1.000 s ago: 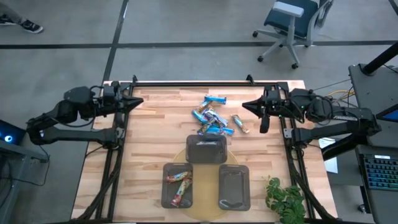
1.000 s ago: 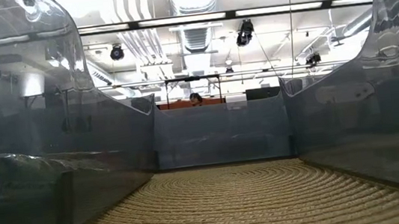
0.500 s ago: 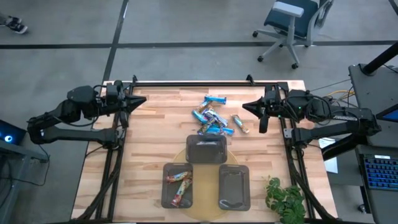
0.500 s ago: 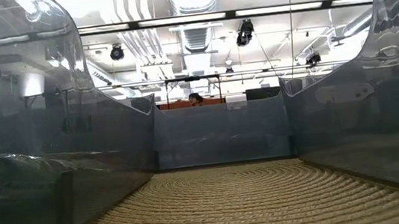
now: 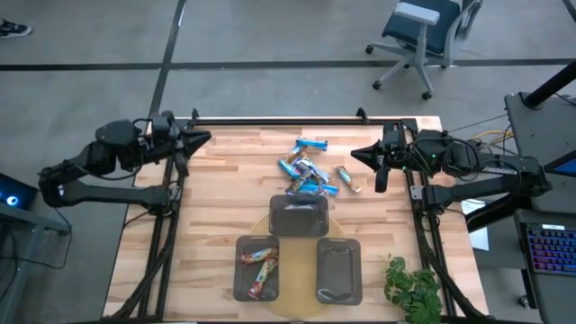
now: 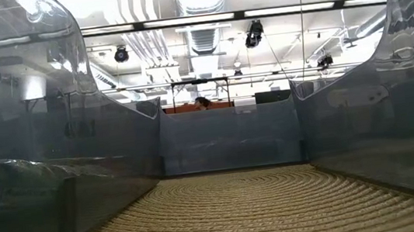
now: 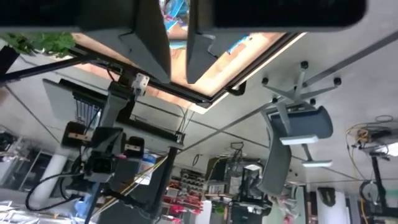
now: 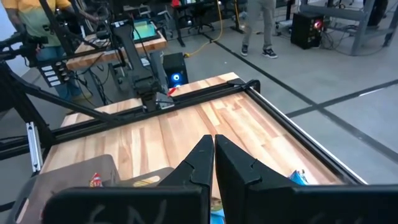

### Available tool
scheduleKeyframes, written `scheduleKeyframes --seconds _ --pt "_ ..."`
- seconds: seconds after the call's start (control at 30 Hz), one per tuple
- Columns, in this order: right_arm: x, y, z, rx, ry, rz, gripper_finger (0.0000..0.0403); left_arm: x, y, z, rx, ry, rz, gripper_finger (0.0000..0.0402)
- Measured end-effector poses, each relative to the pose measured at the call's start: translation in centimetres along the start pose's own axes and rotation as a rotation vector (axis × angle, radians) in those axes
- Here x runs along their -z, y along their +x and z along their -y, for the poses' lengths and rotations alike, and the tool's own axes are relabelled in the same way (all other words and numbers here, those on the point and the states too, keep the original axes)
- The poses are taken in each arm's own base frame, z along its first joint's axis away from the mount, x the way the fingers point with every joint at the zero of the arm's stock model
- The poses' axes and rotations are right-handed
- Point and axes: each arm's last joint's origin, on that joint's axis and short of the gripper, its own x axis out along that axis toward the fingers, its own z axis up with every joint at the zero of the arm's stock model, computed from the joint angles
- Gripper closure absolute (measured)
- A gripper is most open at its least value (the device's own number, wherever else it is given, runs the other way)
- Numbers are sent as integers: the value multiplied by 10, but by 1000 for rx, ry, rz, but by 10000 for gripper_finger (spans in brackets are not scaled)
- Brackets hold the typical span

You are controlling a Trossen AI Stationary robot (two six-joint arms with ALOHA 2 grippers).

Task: Pick and place Granola Bars by type
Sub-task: Put the top left red granola bar into the bottom left black bin

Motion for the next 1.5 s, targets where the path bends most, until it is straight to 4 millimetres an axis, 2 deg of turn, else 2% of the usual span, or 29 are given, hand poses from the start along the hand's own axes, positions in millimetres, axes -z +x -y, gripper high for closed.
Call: scheduleKeyframes --seconds 0.27,0.43,0.57,0.8,0.97,1.1,1.3,1.5 --pt "0 0 0 -1 7 0 394 -20 13 7 -40 43 -126 255" --pt "0 0 0 -1 38 0 394 -33 31 11 -96 130 -197 197" --pt "0 0 0 -3 59 0 394 -44 49 13 -119 214 -254 171" --pt "0 0 0 -10 68 -2 394 -49 89 13 -79 388 -464 165" --pt "0 0 -1 -11 71 -2 394 -36 123 14 -13 529 -658 165" --pt "0 0 -1 -11 70 -2 394 -26 144 15 41 619 -750 165" --pt "0 0 -1 -11 70 -3 394 -1 181 12 145 668 -871 165" --pt "2 0 0 -9 72 -19 394 8 207 -10 177 621 -917 165"
